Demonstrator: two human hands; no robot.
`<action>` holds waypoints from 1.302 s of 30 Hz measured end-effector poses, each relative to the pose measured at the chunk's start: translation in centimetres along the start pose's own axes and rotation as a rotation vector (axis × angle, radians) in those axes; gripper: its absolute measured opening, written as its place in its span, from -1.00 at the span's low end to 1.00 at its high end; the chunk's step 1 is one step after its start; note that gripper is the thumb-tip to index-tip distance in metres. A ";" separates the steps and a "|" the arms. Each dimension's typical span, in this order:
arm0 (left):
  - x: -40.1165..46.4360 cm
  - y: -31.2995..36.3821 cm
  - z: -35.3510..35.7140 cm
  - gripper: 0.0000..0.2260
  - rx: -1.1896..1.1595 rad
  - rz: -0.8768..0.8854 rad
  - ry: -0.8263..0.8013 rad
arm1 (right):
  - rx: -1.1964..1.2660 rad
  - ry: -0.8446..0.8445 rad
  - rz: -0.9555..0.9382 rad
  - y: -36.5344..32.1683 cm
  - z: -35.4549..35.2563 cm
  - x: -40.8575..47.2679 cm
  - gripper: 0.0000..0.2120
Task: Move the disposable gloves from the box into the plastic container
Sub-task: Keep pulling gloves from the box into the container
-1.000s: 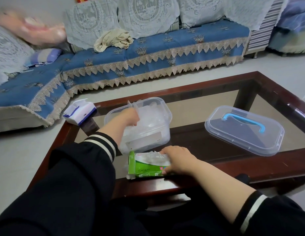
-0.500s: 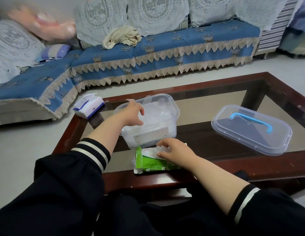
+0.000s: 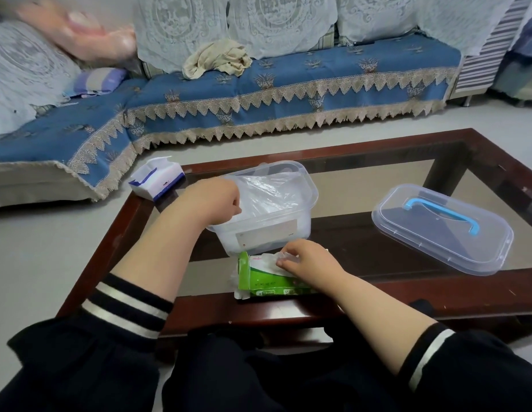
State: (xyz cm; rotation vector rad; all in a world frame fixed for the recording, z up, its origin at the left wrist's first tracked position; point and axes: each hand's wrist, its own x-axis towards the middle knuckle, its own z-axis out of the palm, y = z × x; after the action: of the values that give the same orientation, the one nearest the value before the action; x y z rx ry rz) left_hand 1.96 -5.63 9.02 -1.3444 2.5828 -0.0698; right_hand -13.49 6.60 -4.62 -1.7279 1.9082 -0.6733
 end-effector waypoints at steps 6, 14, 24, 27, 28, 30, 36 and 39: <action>-0.8 -1.2 0.5 -0.80 0.278 -0.188 0.009 | -0.017 0.015 -0.004 0.0 0.2 0.1 -0.76; 4.1 0.1 -1.2 -0.70 0.004 -0.237 0.252 | -0.029 0.014 0.002 -0.1 0.4 0.3 -0.76; 9.0 4.2 4.4 -0.45 -0.214 0.023 -0.251 | -0.036 0.017 -0.033 0.3 1.3 0.6 -0.79; 9.0 5.0 5.8 -0.43 -0.215 -0.030 -0.399 | -0.073 0.016 -0.037 0.5 1.6 0.8 -0.77; 9.0 5.1 5.8 -0.44 -0.211 0.004 -0.407 | -0.077 0.015 -0.037 0.5 1.6 0.8 -0.77; 9.4 4.7 5.1 -0.50 -0.234 0.054 -0.416 | -0.077 0.007 -0.033 0.5 1.6 0.8 -0.77; 8.6 1.9 0.2 -0.69 -0.149 0.190 -0.209 | 0.000 -0.008 -0.029 0.3 1.2 0.7 -0.69; 7.5 1.2 -0.7 -0.84 -0.156 0.137 0.022 | 0.005 -0.018 -0.027 -0.1 1.4 0.6 -0.65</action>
State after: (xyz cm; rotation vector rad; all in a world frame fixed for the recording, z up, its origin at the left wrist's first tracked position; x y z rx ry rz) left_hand -3.33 -11.03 8.16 -1.2165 2.7407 0.1427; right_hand -12.61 5.98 -5.66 -1.7540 1.8725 -0.6698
